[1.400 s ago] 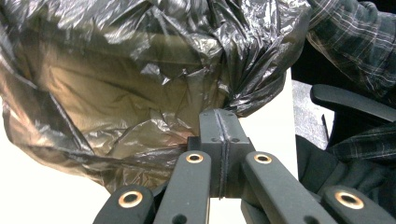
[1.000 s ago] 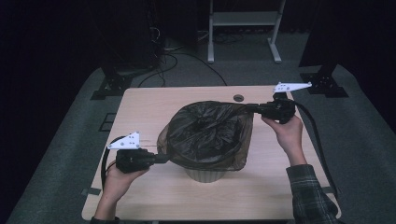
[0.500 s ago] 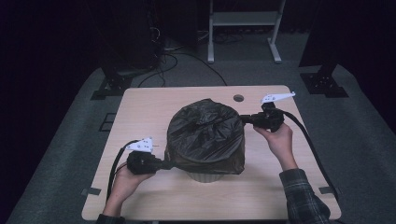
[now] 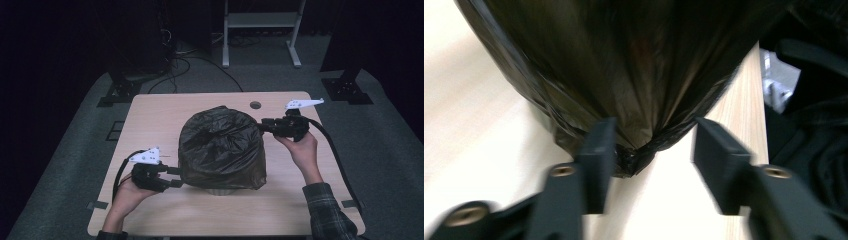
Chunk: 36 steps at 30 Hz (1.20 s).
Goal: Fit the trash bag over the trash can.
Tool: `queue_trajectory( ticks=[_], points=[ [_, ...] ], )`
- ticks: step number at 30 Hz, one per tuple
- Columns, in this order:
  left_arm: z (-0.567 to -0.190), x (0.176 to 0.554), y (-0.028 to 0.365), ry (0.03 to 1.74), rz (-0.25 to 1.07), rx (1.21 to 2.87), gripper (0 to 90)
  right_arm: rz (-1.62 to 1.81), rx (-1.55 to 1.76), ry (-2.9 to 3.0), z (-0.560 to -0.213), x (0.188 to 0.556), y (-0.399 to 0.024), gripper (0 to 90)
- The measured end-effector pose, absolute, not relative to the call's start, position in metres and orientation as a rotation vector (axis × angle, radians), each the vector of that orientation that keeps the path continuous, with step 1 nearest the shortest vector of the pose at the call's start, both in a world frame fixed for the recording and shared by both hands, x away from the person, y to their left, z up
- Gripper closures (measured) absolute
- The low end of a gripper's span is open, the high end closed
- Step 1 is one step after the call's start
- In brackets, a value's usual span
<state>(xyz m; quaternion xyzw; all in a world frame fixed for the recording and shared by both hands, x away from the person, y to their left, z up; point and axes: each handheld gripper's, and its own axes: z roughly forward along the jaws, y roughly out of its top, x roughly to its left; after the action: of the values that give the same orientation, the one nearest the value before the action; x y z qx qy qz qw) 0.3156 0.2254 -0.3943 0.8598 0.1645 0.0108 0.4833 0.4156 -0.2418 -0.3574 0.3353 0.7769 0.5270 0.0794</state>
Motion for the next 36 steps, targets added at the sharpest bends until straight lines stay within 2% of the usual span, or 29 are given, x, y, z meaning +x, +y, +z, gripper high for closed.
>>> queue_trajectory(
  ticks=[4,8,13,24,30,34,36],
  points=[
    [-0.367,0.306,0.242,0.357,0.098,2.027,30.4,1.629,0.957,2.279,-0.342,0.402,-0.250,48.0],
    [-0.346,0.308,0.250,0.359,0.187,1.949,29.1,1.675,0.872,2.289,-0.331,0.385,-0.256,39.9],
    [-0.332,0.327,0.248,0.386,0.228,1.860,29.1,1.721,0.781,2.345,-0.330,0.361,-0.255,33.5],
    [-0.319,0.363,0.215,0.394,0.199,1.803,29.5,1.715,0.643,2.470,-0.341,0.329,-0.236,30.6],
    [-0.318,0.379,0.195,0.398,0.218,1.847,29.5,1.643,0.611,2.521,-0.350,0.322,-0.224,29.4],
    [-0.318,0.386,0.185,0.397,0.230,1.880,31.0,1.632,0.616,2.527,-0.353,0.323,-0.221,31.2],
    [-0.318,0.388,0.180,0.389,0.237,1.910,34.4,1.637,0.607,2.525,-0.353,0.323,-0.220,37.3]
  ],
)
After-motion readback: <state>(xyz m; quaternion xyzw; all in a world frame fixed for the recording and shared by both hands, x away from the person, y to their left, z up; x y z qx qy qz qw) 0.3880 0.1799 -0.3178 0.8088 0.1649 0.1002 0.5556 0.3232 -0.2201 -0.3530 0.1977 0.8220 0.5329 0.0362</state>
